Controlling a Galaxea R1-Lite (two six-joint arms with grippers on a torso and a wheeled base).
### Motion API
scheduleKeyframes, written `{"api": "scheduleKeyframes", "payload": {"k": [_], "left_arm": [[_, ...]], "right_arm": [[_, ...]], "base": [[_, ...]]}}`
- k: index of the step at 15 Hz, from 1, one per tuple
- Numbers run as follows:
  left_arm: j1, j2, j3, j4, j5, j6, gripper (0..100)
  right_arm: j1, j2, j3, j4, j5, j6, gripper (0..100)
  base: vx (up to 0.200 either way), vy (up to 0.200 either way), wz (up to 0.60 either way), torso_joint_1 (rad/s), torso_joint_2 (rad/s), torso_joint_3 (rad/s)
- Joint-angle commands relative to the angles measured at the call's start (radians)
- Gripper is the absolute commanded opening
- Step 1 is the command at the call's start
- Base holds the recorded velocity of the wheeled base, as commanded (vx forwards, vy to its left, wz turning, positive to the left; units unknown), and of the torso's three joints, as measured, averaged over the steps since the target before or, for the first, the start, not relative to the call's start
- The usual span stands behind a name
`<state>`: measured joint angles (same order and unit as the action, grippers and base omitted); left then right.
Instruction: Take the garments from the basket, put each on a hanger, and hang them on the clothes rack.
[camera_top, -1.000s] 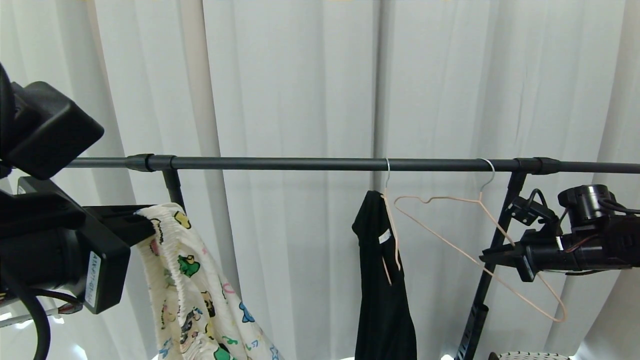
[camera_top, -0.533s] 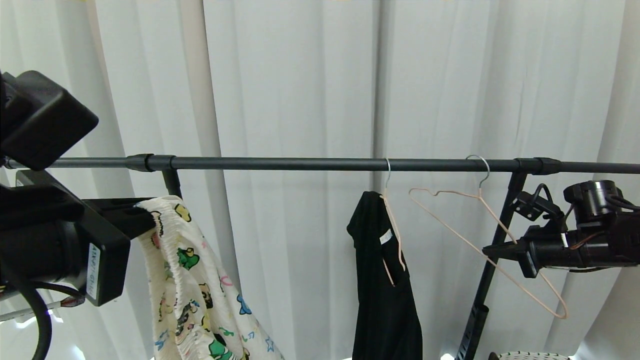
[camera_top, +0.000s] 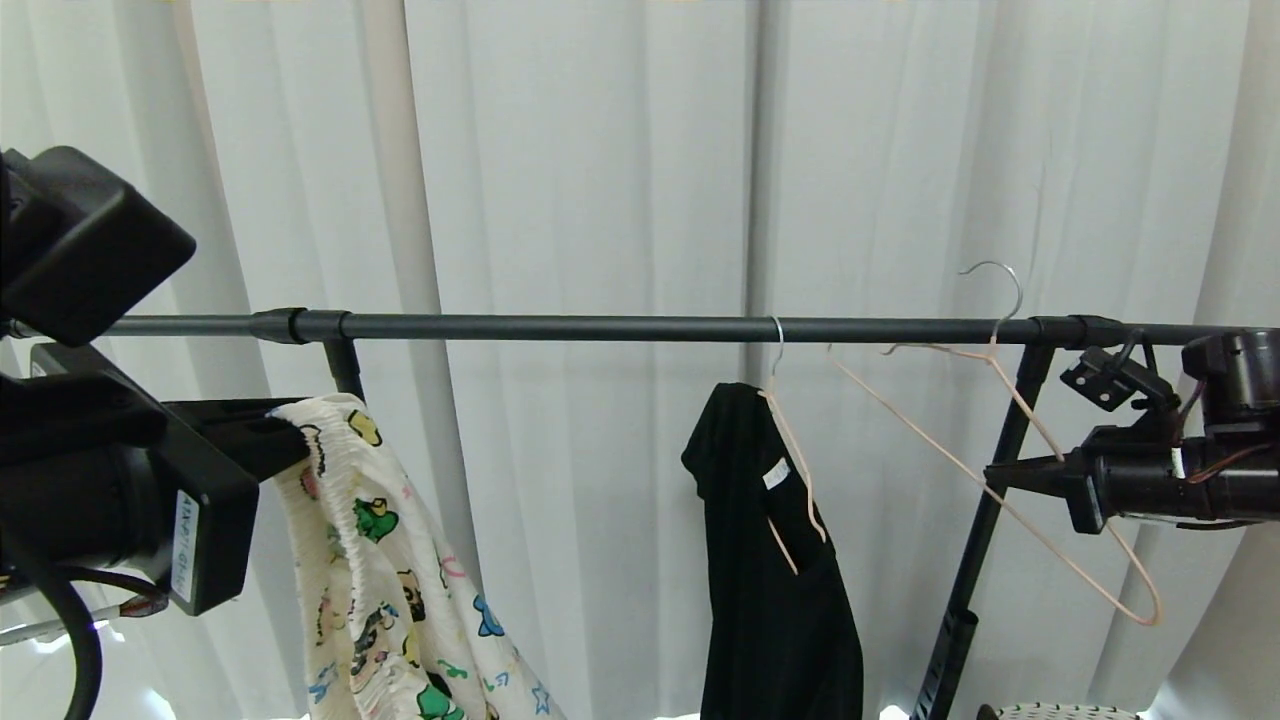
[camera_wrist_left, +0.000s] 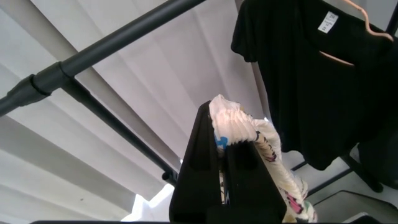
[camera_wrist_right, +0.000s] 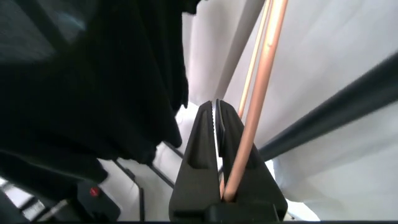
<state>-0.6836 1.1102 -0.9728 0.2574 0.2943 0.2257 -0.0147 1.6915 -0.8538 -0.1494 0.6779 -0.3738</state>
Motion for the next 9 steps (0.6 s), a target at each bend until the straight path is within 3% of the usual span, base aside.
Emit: {"api": "scheduleKeyframes", "payload": {"k": [1, 6, 9], "left_arm": [[0.001, -0.003, 0.0, 0.0, 0.0, 0.01, 0], [0.004, -0.003, 0.017, -0.021, 0.0, 0.021, 0], [0.016, -0.003, 0.043, -0.024, 0.003, 0.023, 0]], "right_arm": [[0.007, -0.105, 0.048, 0.007, -0.006, 0.044, 0], [0.088, -0.342, 0.16, 0.077, -0.006, 0.28, 0], [0.099, -0.469, 0.177, 0.212, -0.054, 0.294, 0]], "base": [[0.0, 0.0, 0.0, 0.0, 0.0, 0.0], [0.0, 0.0, 0.0, 0.0, 0.0, 0.0], [0.0, 0.0, 0.0, 0.0, 0.0, 0.0]]}}
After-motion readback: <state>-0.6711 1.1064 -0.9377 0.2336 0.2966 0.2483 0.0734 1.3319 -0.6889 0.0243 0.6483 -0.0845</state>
